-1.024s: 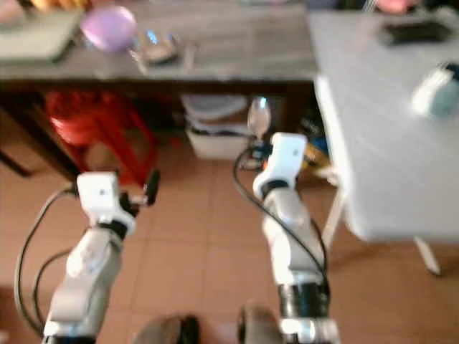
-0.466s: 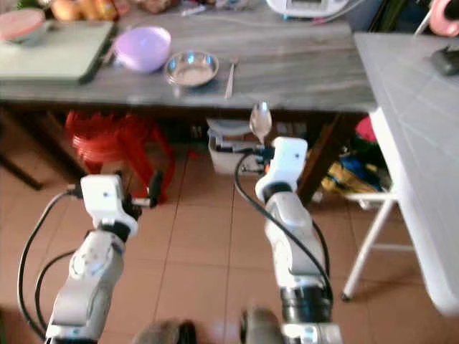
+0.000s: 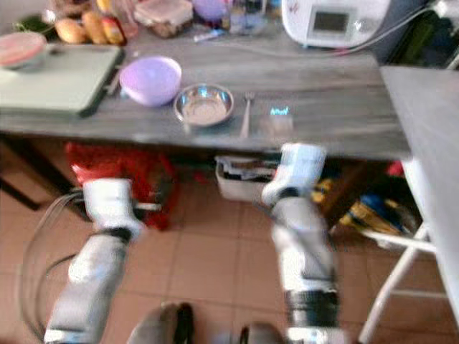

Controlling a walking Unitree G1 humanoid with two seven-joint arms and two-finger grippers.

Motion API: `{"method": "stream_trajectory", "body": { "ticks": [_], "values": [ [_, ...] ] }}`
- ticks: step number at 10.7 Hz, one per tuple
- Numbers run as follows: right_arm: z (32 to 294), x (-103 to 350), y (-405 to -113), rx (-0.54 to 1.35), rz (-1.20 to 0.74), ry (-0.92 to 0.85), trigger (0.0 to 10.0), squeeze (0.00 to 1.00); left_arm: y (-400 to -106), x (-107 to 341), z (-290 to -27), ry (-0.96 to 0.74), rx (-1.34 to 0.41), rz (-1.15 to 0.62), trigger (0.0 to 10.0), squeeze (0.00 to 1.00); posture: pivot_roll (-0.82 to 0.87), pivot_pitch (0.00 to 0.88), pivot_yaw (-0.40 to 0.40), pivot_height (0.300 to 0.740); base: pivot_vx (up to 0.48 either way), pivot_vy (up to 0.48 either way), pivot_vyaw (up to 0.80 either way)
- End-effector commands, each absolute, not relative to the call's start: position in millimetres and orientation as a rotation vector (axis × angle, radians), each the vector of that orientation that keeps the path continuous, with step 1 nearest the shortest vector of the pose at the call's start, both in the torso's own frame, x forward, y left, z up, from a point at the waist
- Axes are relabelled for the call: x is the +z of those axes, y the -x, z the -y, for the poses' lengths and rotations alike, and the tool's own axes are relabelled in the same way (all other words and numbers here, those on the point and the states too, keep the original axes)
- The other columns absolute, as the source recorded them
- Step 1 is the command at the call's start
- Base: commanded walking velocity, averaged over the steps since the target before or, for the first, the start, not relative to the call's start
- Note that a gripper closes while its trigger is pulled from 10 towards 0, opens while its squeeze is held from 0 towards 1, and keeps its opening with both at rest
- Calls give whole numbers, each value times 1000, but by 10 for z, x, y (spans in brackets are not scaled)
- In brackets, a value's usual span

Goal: Setting the table

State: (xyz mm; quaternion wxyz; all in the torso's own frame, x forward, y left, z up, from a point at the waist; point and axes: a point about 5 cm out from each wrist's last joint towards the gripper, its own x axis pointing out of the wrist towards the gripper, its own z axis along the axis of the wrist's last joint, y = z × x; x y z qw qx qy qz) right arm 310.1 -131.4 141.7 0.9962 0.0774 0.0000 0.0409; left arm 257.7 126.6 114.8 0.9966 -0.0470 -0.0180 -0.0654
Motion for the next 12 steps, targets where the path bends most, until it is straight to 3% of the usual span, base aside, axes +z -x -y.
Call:
{"method": "stream_trajectory", "body": {
  "ticks": [1, 2, 7, 12],
  "values": [
    [1393, 1451, -3095, 59, 16, -149, 10000, 0, -2547, 1165, -1210, 98, -145, 44, 10000, 0, -41, 159, 47, 740, 480, 0, 0],
    [1376, 1471, -3108, 66, 23, -149, 10000, 0, -2549, 1179, -1271, 82, -104, 55, 10000, 0, -40, 170, 49, 740, 480, 0, 0],
    [1512, 1524, -3132, 9, 45, -126, 10000, 0, -2484, 1239, -1439, 92, -53, 79, 10000, 0, -30, 180, 53, 740, 0, 0, 0],
    [1718, 1535, -3422, -71, -31, -175, 10000, 0, -2346, 1213, -1477, 75, -65, 40, 10000, 0, 3, 229, 67, 740, 0, 0, 0]
  ]
}}
